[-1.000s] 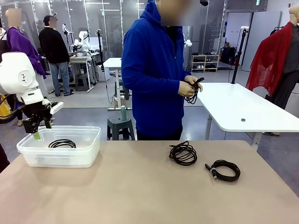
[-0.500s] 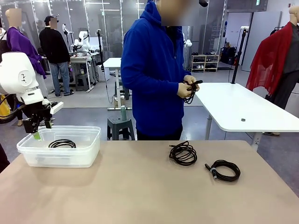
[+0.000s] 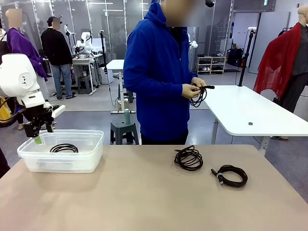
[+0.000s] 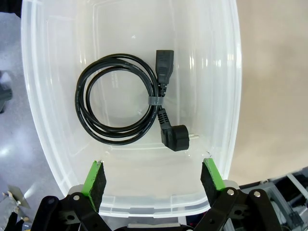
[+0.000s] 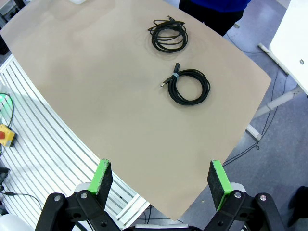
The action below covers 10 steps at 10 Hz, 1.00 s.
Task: Organize and store the cables.
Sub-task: Place the Power Cable into the Organizing box.
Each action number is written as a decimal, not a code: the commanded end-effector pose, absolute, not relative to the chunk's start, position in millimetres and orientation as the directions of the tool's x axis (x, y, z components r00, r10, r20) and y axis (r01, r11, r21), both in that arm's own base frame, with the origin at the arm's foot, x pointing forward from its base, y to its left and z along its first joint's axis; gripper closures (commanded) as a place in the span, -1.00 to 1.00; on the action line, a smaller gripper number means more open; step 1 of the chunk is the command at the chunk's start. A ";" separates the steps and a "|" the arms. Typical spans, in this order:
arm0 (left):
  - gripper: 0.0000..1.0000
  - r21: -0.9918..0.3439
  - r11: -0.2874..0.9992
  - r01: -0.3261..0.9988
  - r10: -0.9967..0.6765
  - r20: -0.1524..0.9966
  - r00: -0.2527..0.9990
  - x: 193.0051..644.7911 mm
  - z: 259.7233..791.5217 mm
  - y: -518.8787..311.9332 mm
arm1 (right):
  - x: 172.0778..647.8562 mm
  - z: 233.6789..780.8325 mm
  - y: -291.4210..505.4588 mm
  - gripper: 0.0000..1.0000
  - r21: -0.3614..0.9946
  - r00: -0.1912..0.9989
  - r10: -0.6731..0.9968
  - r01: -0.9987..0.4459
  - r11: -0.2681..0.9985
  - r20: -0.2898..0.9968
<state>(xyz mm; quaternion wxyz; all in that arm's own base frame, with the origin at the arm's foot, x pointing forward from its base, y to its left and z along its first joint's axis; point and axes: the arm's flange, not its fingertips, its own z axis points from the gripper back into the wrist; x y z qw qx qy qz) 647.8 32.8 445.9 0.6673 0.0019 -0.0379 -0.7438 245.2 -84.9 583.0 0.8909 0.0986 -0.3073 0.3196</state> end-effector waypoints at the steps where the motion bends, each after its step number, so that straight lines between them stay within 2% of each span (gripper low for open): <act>1: -1.00 0.062 -0.055 0.997 -0.996 0.072 -0.059 619.3 454.0 31.3 | 244.9 582.3 -85.8 -1.00 -0.021 0.608 0.504 -0.626 0.780 0.613; 6: -1.00 0.065 0.039 0.997 -0.996 0.079 0.033 562.2 487.9 -3.3 | 244.9 582.3 -85.8 -1.00 -0.021 0.608 0.504 -0.626 0.780 0.613; 9: -1.00 0.057 0.153 0.987 -0.974 0.179 0.141 527.0 513.1 -22.6 | 244.9 582.3 -85.8 -1.00 -0.021 0.608 0.504 -0.626 0.780 0.613; 10: -1.00 0.025 0.150 0.988 -0.965 0.220 0.141 506.1 528.6 -30.4 | 244.9 582.3 -85.8 -1.00 -0.021 0.608 0.504 -0.626 0.780 0.613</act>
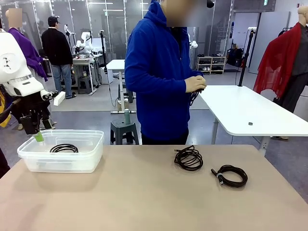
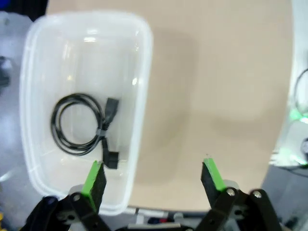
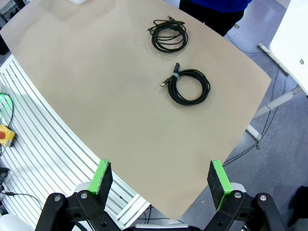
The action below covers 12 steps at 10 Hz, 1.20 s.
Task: Organize and store the cables.
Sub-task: Place the Power Cable into the Organizing box.
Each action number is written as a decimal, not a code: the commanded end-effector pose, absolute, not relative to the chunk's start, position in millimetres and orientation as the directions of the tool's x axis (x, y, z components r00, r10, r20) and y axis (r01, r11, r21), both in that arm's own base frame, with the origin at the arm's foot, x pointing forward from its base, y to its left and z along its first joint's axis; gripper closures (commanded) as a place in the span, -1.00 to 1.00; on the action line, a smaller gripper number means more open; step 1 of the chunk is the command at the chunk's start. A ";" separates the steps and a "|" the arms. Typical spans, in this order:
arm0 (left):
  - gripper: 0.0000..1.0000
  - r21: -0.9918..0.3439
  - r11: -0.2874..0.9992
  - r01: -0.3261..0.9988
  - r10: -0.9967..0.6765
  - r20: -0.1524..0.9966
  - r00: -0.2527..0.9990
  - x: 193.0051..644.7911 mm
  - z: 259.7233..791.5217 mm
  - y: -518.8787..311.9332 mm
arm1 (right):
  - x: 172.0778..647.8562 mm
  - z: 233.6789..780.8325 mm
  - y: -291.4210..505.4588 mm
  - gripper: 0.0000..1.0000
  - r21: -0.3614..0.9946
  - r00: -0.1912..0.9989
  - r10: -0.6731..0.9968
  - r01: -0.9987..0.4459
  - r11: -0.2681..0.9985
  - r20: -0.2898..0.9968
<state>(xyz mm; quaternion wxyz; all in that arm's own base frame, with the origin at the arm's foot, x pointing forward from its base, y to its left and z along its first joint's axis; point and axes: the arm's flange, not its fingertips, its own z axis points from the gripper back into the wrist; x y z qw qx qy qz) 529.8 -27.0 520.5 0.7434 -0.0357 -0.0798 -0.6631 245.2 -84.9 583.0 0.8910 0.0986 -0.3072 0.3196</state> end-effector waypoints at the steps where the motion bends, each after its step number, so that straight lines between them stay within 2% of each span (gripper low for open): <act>1: -1.00 0.033 0.175 0.984 -0.963 0.216 0.163 486.1 543.9 -31.8 | 244.9 582.3 -85.8 -1.00 -0.021 0.608 0.504 -0.626 0.780 0.613; 3: -1.00 0.041 0.236 0.971 -0.942 0.256 0.218 448.0 571.0 -23.4 | 244.9 582.3 -85.8 -1.00 -0.021 0.608 0.504 -0.626 0.780 0.613; 5: -1.00 0.026 0.297 0.954 -0.868 0.424 0.259 417.6 580.3 -7.4 | 244.9 582.3 -85.8 -1.00 -0.021 0.608 0.504 -0.626 0.780 0.613; 7: -1.00 0.055 0.374 0.926 -0.804 0.516 0.294 394.7 578.3 -5.3 | 244.9 582.3 -85.8 -1.00 -0.021 0.608 0.504 -0.626 0.780 0.613; 10: -1.00 0.155 0.498 0.853 -0.777 0.516 0.360 339.6 573.3 4.9 | 244.9 582.3 -85.8 -1.00 -0.021 0.608 0.504 -0.626 0.780 0.613; 12: -1.00 0.175 0.549 0.817 -0.758 0.515 0.400 312.6 573.0 23.8 | 244.9 582.3 -85.8 -1.00 -0.021 0.608 0.504 -0.626 0.780 0.613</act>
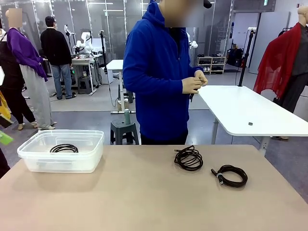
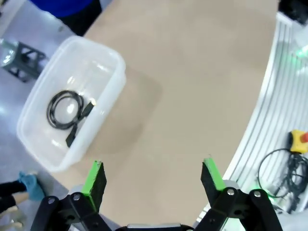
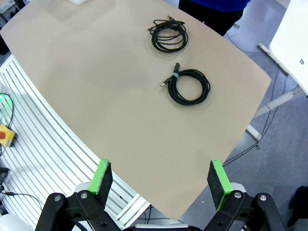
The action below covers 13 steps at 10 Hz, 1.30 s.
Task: Organize and store the cables.
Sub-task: Place the Power Cable into the Organizing box.
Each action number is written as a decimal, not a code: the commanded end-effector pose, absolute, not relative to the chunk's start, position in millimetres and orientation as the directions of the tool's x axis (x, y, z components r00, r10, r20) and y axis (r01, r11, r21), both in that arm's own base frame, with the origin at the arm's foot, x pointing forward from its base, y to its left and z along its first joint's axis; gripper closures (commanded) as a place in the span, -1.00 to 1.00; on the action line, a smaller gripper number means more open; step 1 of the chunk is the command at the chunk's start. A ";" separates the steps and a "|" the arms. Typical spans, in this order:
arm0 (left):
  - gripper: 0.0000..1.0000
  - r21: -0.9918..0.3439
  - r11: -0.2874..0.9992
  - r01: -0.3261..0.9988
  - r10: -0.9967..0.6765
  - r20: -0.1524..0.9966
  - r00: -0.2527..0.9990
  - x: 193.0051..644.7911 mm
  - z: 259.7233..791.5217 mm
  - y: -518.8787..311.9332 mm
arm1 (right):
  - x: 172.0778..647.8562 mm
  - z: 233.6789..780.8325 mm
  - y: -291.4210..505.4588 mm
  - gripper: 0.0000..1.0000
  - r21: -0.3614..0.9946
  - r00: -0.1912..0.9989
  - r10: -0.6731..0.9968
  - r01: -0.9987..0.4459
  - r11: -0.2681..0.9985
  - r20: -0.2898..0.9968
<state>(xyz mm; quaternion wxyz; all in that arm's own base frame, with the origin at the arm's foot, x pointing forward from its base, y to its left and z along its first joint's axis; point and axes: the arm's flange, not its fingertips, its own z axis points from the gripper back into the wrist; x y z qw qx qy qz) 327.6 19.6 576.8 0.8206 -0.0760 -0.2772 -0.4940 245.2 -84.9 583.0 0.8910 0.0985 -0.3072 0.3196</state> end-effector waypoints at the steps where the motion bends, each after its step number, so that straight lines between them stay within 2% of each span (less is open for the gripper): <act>1: -1.00 0.163 0.579 0.799 -0.752 0.487 0.445 300.6 578.2 37.7 | 244.9 582.3 -85.8 -1.00 -0.021 0.608 0.504 -0.626 0.780 0.613; 4: -1.00 0.162 0.605 0.780 -0.743 0.468 0.479 302.7 579.9 58.9 | 244.9 582.3 -85.8 -1.00 -0.021 0.608 0.504 -0.626 0.780 0.613; 13: -1.00 0.156 0.589 0.793 -0.743 0.490 0.456 301.8 571.9 67.8 | 244.9 582.3 -85.8 -1.00 -0.021 0.608 0.504 -0.626 0.780 0.613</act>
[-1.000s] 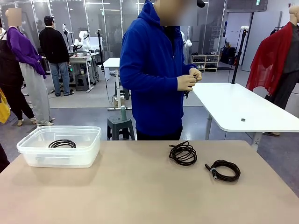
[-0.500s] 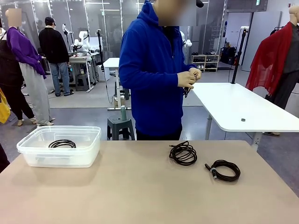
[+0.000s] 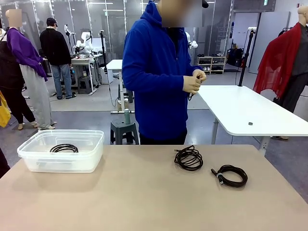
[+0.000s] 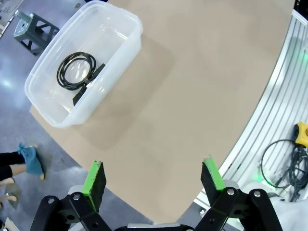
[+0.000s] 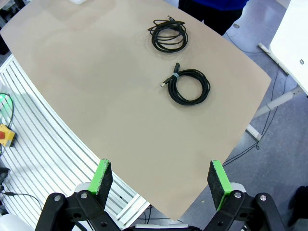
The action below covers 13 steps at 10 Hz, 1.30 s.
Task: Organize and store the cables.
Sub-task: Place the Power Cable into the Organizing box.
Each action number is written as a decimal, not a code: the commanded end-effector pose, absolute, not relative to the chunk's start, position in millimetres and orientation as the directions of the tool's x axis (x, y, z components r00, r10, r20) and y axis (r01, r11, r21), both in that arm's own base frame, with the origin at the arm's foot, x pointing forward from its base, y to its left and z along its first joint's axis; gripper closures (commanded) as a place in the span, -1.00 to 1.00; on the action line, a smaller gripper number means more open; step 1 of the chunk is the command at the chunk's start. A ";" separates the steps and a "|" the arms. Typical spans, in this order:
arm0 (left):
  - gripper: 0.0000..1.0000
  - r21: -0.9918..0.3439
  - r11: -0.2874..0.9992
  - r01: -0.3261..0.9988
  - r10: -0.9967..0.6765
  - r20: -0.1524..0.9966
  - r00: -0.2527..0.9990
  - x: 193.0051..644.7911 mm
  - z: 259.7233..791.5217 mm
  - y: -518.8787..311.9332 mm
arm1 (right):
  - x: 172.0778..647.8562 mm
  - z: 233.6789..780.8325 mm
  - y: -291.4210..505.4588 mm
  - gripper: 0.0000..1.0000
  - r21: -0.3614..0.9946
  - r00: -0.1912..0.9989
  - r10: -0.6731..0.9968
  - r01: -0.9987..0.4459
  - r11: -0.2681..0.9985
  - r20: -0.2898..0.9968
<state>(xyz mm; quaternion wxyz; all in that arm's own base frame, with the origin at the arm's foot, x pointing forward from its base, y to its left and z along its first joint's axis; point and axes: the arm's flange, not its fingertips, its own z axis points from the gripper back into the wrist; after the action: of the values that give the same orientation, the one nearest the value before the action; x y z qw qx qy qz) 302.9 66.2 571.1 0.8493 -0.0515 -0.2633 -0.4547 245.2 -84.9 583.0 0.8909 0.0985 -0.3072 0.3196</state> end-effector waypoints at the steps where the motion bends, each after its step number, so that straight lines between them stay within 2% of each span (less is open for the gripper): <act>1: -1.00 0.156 0.589 0.793 -0.743 0.490 0.456 301.8 571.9 67.8 | 244.9 582.3 -85.8 -1.00 -0.021 0.608 0.504 -0.626 0.780 0.613; 13: -1.00 0.156 0.589 0.793 -0.743 0.490 0.456 301.8 571.9 67.8 | 244.9 582.3 -85.8 -1.00 -0.021 0.608 0.504 -0.626 0.780 0.613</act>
<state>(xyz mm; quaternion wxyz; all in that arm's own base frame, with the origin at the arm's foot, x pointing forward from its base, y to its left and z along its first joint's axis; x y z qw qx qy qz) 302.9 66.4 571.1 0.8493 -0.0516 -0.2634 -0.4545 245.2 -84.9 583.0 0.8909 0.0985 -0.3072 0.3196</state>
